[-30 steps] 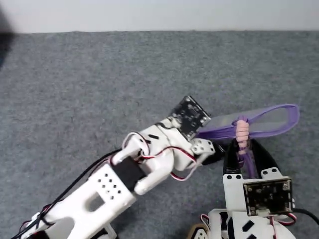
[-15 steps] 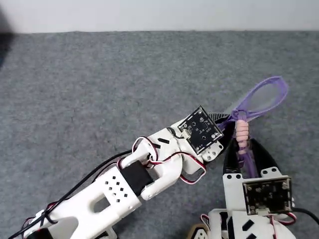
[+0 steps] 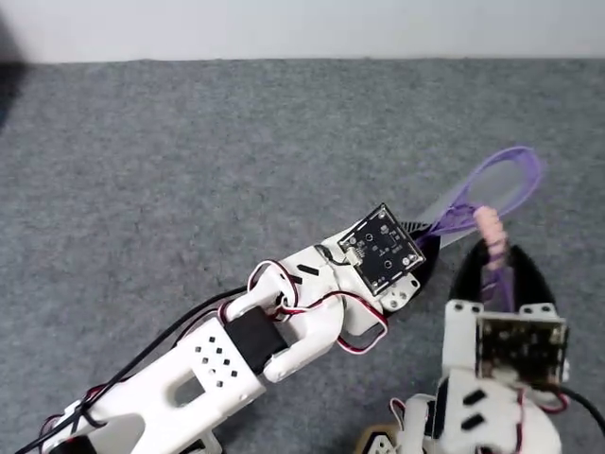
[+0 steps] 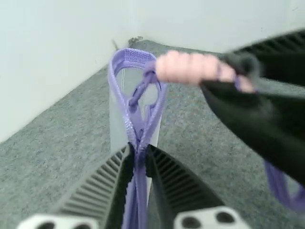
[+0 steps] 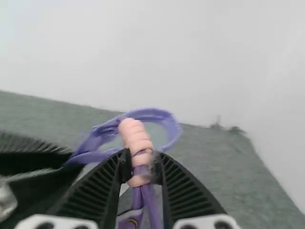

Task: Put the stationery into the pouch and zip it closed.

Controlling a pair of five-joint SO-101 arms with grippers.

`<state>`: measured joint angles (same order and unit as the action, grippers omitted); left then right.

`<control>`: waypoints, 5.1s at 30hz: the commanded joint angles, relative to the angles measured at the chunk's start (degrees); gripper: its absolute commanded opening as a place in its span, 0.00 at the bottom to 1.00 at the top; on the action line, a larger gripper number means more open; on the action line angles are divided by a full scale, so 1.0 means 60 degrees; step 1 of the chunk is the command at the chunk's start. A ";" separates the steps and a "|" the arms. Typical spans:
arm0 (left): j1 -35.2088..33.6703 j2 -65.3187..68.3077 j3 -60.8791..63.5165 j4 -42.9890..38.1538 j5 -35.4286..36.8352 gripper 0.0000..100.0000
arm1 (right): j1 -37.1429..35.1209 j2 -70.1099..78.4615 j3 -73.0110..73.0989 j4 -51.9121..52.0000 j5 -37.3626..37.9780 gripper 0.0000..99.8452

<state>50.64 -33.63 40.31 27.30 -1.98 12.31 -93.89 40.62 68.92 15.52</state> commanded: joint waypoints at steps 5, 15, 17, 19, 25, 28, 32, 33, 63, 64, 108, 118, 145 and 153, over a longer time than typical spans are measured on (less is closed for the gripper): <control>-0.0044 -0.0850 0.0007 0.0996 -0.0029 0.01 | 0.1604 0.0051 0.1714 -0.2513 0.0103 0.01; -0.0029 -0.1993 0.0667 0.1612 -0.0015 0.01 | 0.2586 0.0037 0.3150 -0.3934 0.0088 0.01; -0.0029 -0.2022 0.0696 0.1612 -0.0015 0.01 | 0.2557 -0.0051 0.3136 -0.3919 0.0073 0.01; -0.0029 -0.2022 0.0696 0.1597 -0.0015 0.01 | 0.2366 -0.0066 0.2799 -0.3495 0.0117 0.01; -0.0059 -0.2007 0.0711 0.1582 -0.0015 0.01 | 0.0740 0.0022 0.0454 0.1062 0.0571 0.01; -0.0059 -0.2007 0.0711 0.1582 -0.0015 0.01 | -0.0242 0.0022 -0.0322 0.2835 0.0293 0.01; -0.0059 -0.2007 0.0711 0.1597 -0.0015 0.01 | -0.1443 0.0037 -0.0571 0.4066 -0.0747 0.01; -0.0059 -0.2007 0.0711 0.1597 -0.0015 0.01 | -0.1692 0.0037 -0.0571 0.4168 -0.0952 0.01; -0.0029 -0.1582 0.0623 0.1597 -0.0015 0.01 | -0.3817 0.2147 -0.0396 0.1912 -0.2740 0.07; -0.0029 -0.1582 0.0623 0.1597 -0.0015 0.01 | -0.3612 0.2147 -0.0396 0.1912 -0.2725 0.07; -0.0029 -0.1582 0.0623 0.1568 -0.0029 0.02 | -0.0227 0.3685 -0.1597 0.0051 -0.1289 0.01; 0.0000 -0.1216 0.0007 0.1187 0.0996 0.21 | -0.1209 0.3729 -0.2403 0.0330 -0.0659 0.01; -0.0322 0.1158 -0.1985 0.0659 0.0952 0.01 | -0.1179 0.3788 -0.3267 0.1092 0.0205 0.01; -0.0527 -0.0132 -0.1853 0.2168 0.0908 0.01 | 0.0125 0.3802 -0.1832 -0.0696 0.0352 0.01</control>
<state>49.05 -29.41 30.73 37.05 3.65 8.53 -71.91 27.69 70.51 16.31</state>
